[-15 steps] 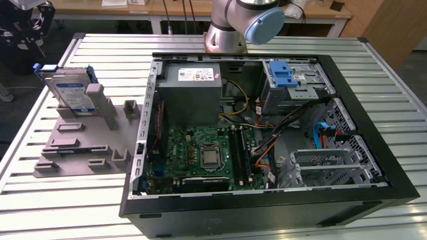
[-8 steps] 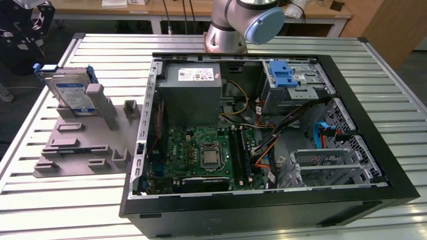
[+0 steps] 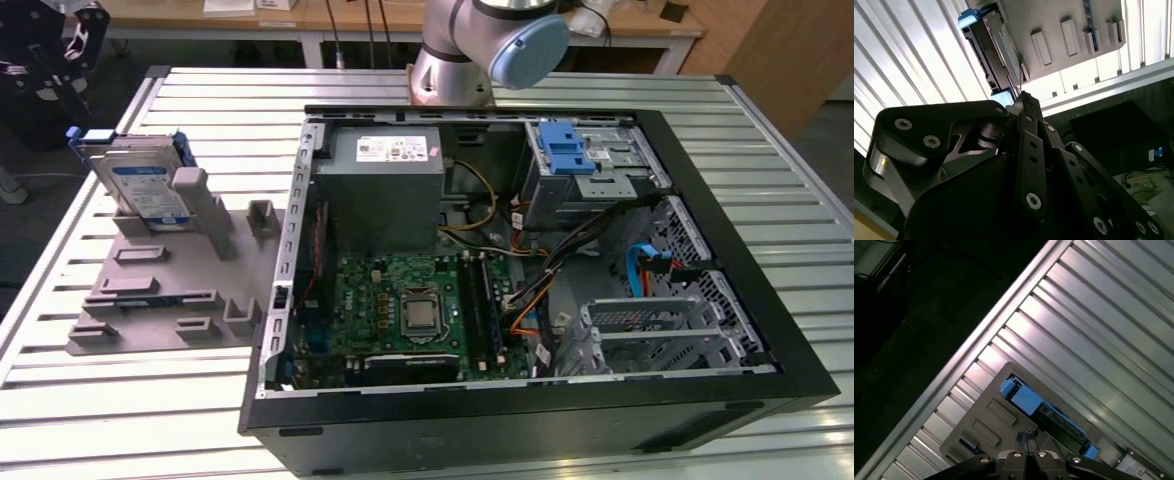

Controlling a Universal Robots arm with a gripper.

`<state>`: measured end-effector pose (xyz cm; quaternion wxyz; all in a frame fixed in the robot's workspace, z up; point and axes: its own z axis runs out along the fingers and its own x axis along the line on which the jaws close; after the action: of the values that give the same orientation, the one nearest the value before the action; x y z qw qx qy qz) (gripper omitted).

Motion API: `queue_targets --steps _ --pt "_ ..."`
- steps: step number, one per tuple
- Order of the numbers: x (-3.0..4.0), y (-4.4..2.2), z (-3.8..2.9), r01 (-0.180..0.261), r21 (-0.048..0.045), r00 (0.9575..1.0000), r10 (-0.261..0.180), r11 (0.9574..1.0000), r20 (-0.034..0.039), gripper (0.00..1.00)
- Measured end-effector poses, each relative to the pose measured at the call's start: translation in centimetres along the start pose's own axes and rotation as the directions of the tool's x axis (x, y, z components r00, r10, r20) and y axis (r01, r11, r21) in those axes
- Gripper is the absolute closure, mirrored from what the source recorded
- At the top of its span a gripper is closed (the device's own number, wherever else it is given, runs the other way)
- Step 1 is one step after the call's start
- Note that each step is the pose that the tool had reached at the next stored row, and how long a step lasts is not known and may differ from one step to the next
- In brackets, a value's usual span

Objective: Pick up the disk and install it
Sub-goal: 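Pick up the disk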

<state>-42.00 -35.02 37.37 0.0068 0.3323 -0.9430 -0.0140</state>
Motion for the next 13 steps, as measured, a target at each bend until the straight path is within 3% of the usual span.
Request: queue_targets --steps 4,8,13 --pt "0.00 0.00 0.04 0.066 0.0027 0.9978 -0.066 0.9978 0.0007 0.89" --pt "0.00 0.00 0.09 0.108 0.0122 0.9940 -0.108 0.9941 0.0136 0.89" --pt "0.00 0.00 0.14 0.195 0.0124 0.9807 -0.195 0.9808 0.0119 0.89"
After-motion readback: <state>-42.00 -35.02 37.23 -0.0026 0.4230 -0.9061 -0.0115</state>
